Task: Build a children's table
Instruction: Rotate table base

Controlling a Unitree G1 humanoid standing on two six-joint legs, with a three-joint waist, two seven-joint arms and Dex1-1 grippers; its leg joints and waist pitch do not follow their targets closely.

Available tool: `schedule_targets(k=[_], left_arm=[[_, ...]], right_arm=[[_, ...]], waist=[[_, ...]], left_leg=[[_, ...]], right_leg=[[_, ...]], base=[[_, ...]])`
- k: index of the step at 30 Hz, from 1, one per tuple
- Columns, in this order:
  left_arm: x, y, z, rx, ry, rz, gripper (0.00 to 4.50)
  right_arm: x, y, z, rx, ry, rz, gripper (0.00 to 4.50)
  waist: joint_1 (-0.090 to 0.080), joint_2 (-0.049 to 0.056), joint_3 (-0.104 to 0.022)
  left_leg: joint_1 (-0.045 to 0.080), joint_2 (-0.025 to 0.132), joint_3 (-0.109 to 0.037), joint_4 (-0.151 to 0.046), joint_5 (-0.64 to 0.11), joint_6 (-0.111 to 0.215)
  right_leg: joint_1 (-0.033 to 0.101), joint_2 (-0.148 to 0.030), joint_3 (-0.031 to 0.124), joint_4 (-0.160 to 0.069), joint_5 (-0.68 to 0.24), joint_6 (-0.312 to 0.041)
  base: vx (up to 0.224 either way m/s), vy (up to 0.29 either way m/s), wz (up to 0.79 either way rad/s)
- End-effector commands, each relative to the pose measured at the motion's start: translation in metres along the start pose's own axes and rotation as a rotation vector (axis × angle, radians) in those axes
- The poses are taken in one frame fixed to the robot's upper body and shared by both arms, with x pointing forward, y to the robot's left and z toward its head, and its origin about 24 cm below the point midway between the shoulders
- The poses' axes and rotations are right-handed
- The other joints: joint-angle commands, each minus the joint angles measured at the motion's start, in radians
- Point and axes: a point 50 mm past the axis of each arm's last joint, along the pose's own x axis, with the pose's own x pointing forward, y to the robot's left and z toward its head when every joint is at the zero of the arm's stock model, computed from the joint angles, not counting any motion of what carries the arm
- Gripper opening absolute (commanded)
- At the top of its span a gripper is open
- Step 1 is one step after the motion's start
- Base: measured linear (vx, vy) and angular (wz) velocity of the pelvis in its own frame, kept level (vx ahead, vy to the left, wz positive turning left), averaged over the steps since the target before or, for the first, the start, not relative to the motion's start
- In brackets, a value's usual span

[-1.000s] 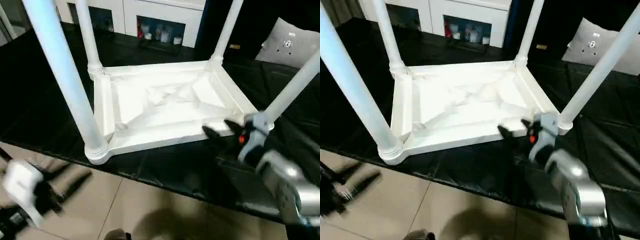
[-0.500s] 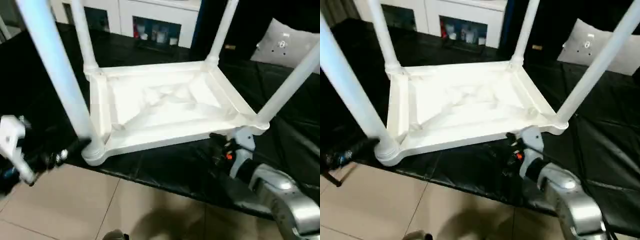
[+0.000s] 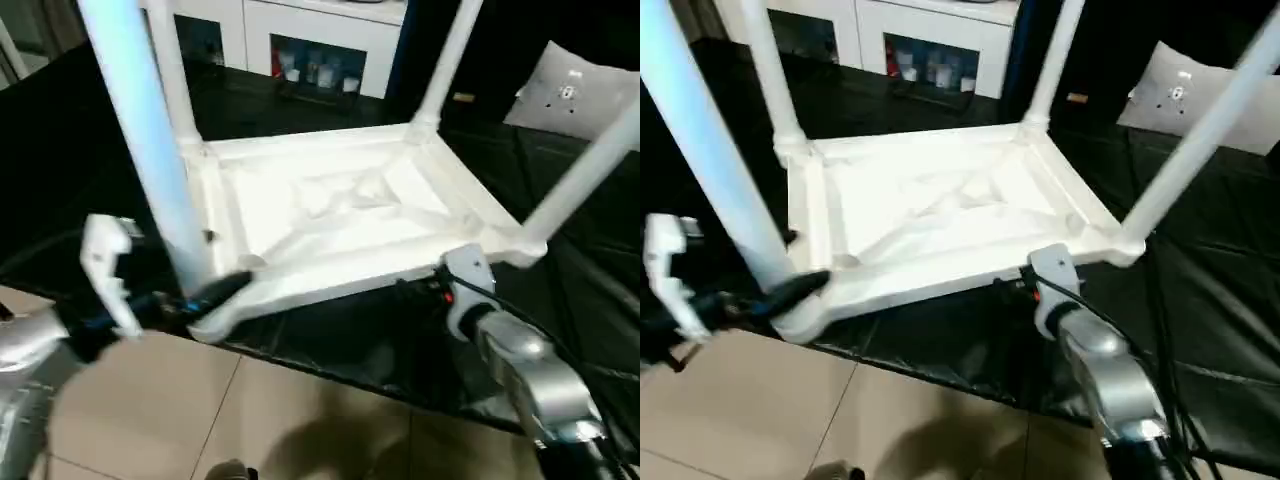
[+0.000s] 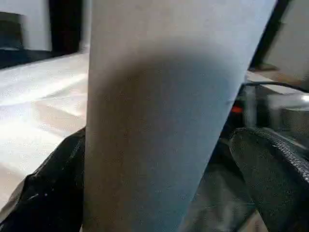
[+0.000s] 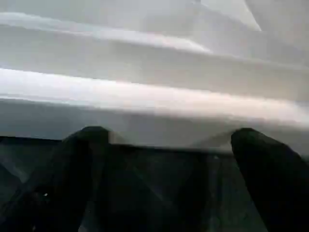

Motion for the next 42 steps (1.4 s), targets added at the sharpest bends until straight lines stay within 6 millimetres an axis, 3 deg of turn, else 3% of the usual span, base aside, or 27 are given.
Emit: schedule_targets(k=[1,2,3,4,6,8,12,15,16,18,21,25,27,29,35,36,41,42], left_arm=[[0.021,-0.027,0.002,-0.019,-0.018,-0.155,4.50],[0.030,-0.038,0.000,-0.037,-0.023,-0.209,4.50],[0.036,-0.044,-0.002,-0.036,-0.022,-0.232,4.50],[0.041,-0.048,-0.003,-0.040,-0.027,-0.251,4.50],[0.051,-0.053,-0.004,-0.040,-0.039,-0.271,4.50],[0.061,-0.056,-0.003,-0.036,-0.052,-0.287,4.50],[0.076,-0.060,-0.002,-0.031,-0.069,-0.318,4.50],[0.098,-0.063,-0.001,-0.012,-0.085,-0.334,4.50],[0.106,-0.061,-0.001,0.005,-0.086,-0.327,4.50],[0.110,-0.059,-0.001,0.021,-0.085,-0.321,4.50],[0.124,-0.052,0.002,0.055,-0.097,-0.292,4.50],[0.146,-0.055,0.009,0.096,-0.137,-0.314,4.50],[0.148,-0.055,0.010,0.094,-0.151,-0.305,4.50],[0.150,-0.055,0.010,0.094,-0.171,-0.286,4.50],[0.122,-0.047,-0.008,0.074,-0.118,-0.220,4.50],[0.116,-0.047,-0.011,0.072,-0.102,-0.212,4.50],[0.087,-0.042,-0.029,0.023,-0.023,-0.151,4.50],[0.072,-0.040,-0.032,0.004,-0.015,-0.117,4.50]], right_arm=[[0.013,0.004,0.012,0.012,-0.046,-0.003,4.50],[0.020,0.007,0.016,0.023,-0.053,-0.003,4.50],[0.023,0.009,0.019,0.025,-0.059,0.007,4.50],[0.026,0.012,0.022,0.022,-0.066,0.016,4.50],[0.031,0.016,0.027,0.019,-0.079,0.029,4.50],[0.035,0.020,0.032,0.022,-0.090,0.040,4.50],[0.041,0.025,0.036,0.020,-0.104,0.058,4.50],[0.048,0.031,0.041,0.012,-0.118,0.062,4.50],[0.049,0.031,0.043,0.010,-0.122,0.050,4.50],[0.050,0.030,0.043,0.014,-0.124,0.039,4.50],[0.050,0.023,0.042,0.024,-0.121,0.002,4.50],[0.045,0.003,0.033,0.048,-0.114,-0.056,4.50],[0.043,-0.001,0.032,0.053,-0.120,-0.060,4.50],[0.037,-0.006,0.030,0.059,-0.136,-0.056,4.50],[0.008,-0.008,0.033,0.054,-0.222,0.047,4.50],[0.002,-0.006,0.035,0.059,-0.245,0.083,4.50],[-0.029,-0.001,0.043,0.046,-0.323,0.225,4.50],[-0.047,0.000,0.044,0.025,-0.333,0.300,4.50]], waist=[[0.000,0.012,-0.065],[-0.003,0.009,-0.063],[-0.005,0.012,-0.062],[-0.005,0.005,-0.063],[-0.006,0.006,-0.063],[-0.008,-0.002,-0.066],[-0.006,0.002,-0.067],[-0.004,0.001,-0.071],[-0.002,0.002,-0.072],[0.001,0.001,-0.073],[0.002,-0.001,-0.073],[0.010,0.001,-0.075],[0.013,-0.001,-0.075],[0.017,0.005,-0.073],[0.019,0.006,-0.071],[0.017,0.011,-0.068],[0.016,0.013,-0.058],[0.018,0.016,-0.056]], left_leg=[[0.011,0.045,-0.004,-0.075,-0.060,-0.020],[0.011,0.045,-0.004,-0.076,-0.069,-0.024],[0.011,0.046,-0.003,-0.076,-0.080,-0.025],[0.011,0.046,-0.001,-0.075,-0.081,-0.025],[0.009,0.046,-0.001,-0.074,-0.074,-0.023],[0.006,0.046,0.001,-0.073,-0.061,-0.020],[0.009,0.046,0.006,-0.070,-0.061,-0.024],[0.005,0.046,0.005,-0.068,-0.026,-0.024],[0.010,0.046,0.007,-0.067,-0.026,-0.020],[0.006,0.046,0.005,-0.068,-0.017,-0.020],[0.010,0.044,0.007,-0.067,-0.028,-0.018],[0.012,0.048,0.007,-0.067,-0.043,-0.018],[0.012,0.049,0.007,-0.068,-0.047,-0.016],[0.012,0.050,0.008,-0.068,-0.072,-0.014],[0.010,0.054,0.003,-0.073,-0.096,-0.001],[0.011,0.052,0.004,-0.075,-0.114,-0.002],[0.015,0.056,0.002,-0.084,-0.204,-0.013],[0.015,0.057,0.001,-0.086,-0.219,-0.017]], right_leg=[[0.039,-0.062,0.035,-0.059,0.145,-0.234],[0.039,-0.062,0.034,-0.061,0.115,-0.233],[0.038,-0.062,0.035,-0.063,0.088,-0.231],[0.038,-0.062,0.036,-0.065,0.082,-0.226],[0.038,-0.062,0.037,-0.065,0.077,-0.215],[0.040,-0.061,0.038,-0.065,0.082,-0.206],[0.036,-0.060,0.041,-0.068,0.074,-0.200],[0.040,-0.056,0.039,-0.059,0.136,-0.201],[0.036,-0.054,0.039,-0.062,0.145,-0.199],[0.040,-0.057,0.038,-0.060,0.158,-0.201],[0.038,-0.055,0.039,-0.063,0.148,-0.199],[0.039,-0.059,0.038,-0.064,0.146,-0.207],[0.038,-0.060,0.038,-0.063,0.145,-0.209],[0.037,-0.059,0.038,-0.068,0.135,-0.206],[0.038,-0.060,0.036,-0.070,0.107,-0.189],[0.033,-0.058,0.036,-0.073,0.080,-0.192],[0.020,-0.058,0.038,-0.088,-0.080,-0.177],[0.021,-0.058,0.040,-0.091,-0.107,-0.171]], base=[[0.000,0.000,0.00],[0.000,0.000,0.00],[0.000,0.000,0.00],[0.000,0.000,0.00],[0.000,0.000,0.00],[0.000,0.000,0.00],[0.000,0.000,0.00],[0.000,0.000,0.00],[0.000,0.000,0.00],[0.000,0.000,0.00],[0.000,0.000,0.00],[0.000,0.000,0.00],[0.000,0.000,0.00],[0.000,0.000,0.00],[0.000,0.000,0.00],[0.000,0.000,0.00],[0.000,0.000,0.00],[0.000,0.000,0.00]])
